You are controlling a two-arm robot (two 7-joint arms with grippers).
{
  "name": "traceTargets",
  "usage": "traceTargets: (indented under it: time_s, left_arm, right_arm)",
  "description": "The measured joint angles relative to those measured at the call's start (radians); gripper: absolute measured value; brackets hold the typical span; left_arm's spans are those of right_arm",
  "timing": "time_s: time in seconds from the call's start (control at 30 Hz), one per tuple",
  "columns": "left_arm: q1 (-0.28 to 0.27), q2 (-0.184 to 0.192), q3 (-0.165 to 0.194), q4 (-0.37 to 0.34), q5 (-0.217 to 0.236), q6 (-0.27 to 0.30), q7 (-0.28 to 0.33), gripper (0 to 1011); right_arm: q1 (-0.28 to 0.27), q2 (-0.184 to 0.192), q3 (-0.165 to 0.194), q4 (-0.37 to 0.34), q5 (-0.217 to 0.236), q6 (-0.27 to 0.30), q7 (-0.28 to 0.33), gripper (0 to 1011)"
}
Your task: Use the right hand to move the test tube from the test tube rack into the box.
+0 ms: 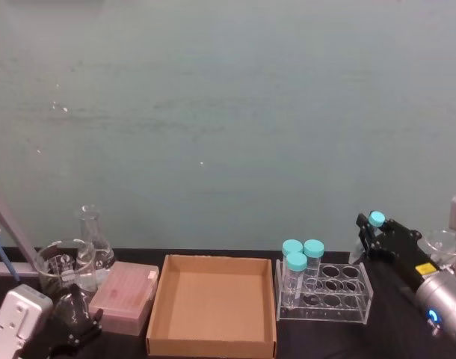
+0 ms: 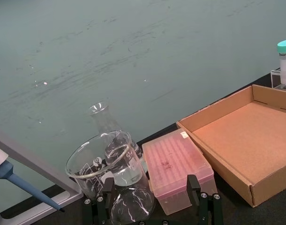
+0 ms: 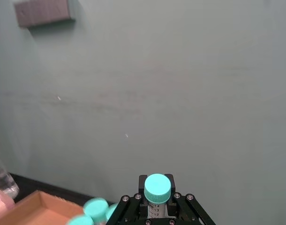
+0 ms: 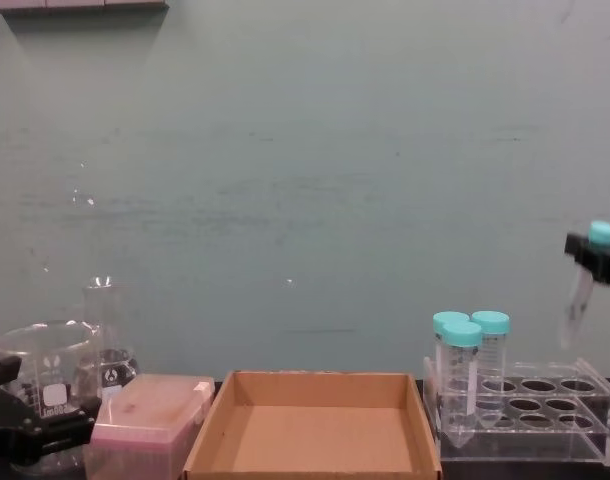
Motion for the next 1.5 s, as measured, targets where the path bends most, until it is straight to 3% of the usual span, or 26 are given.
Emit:
traceTargets:
  time_s: [0.33,0.5,0.73,0.97,1.17,1.37,1.5]
  left_arm:
    - [0.000,0.000,0.000,0.000,0.000,0.000,0.000,1000]
    - [0.000,0.000,0.000,0.000,0.000,0.000,0.000,1000]
    - [0.000,0.000,0.000,0.000,0.000,0.000,0.000,1000]
    - [0.000,0.000,0.000,0.000,0.000,0.000,0.000,1000]
    - [0.000,0.000,0.000,0.000,0.000,0.000,0.000,1000]
    - [0.000,0.000,0.000,0.000,0.000,0.000,0.000,1000]
    - [0.000,0.000,0.000,0.000,0.000,0.000,0.000,1000]
  right_arm:
    - [0.024,-0.006,0.009,-0.091,0.003,0.017,0.062,211]
    - [0.068,-0.036,-0.023,-0.093,-0.019,0.018,0.100,211]
    - [0.138,-0.104,-0.095,-0.055,-0.042,0.052,0.130,211]
    - [0.206,-0.184,-0.170,0.054,-0.066,0.101,0.140,211]
    - [0.264,-0.250,-0.222,0.206,-0.118,0.075,0.139,211]
    - [0.299,-0.294,-0.231,0.319,-0.143,0.051,0.128,211]
    - [0.299,-0.292,-0.231,0.313,-0.143,0.051,0.127,211]
